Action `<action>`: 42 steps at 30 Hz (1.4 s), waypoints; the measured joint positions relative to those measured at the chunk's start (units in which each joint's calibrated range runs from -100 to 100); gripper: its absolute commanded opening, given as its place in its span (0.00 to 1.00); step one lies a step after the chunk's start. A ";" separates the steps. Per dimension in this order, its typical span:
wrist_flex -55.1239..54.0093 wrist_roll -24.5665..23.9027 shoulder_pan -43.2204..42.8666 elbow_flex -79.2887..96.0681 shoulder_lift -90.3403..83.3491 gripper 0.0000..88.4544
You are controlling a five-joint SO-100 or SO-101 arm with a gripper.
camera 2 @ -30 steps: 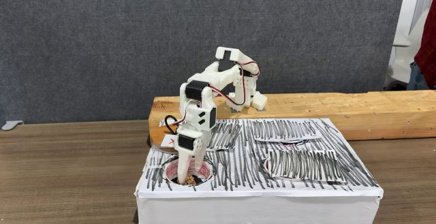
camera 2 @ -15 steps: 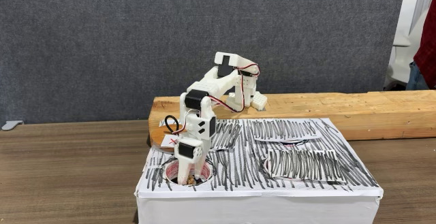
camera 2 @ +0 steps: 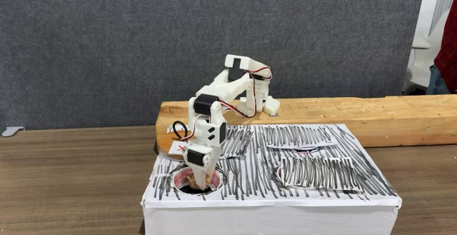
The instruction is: Pick the brown debris from the hole.
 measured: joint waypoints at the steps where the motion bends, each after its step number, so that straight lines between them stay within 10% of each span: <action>1: 0.00 0.00 0.00 0.00 0.00 0.01; 28: 5.81 -0.05 -0.75 0.27 -20.01 0.01; 42: 15.54 5.70 -20.79 0.27 -20.01 0.01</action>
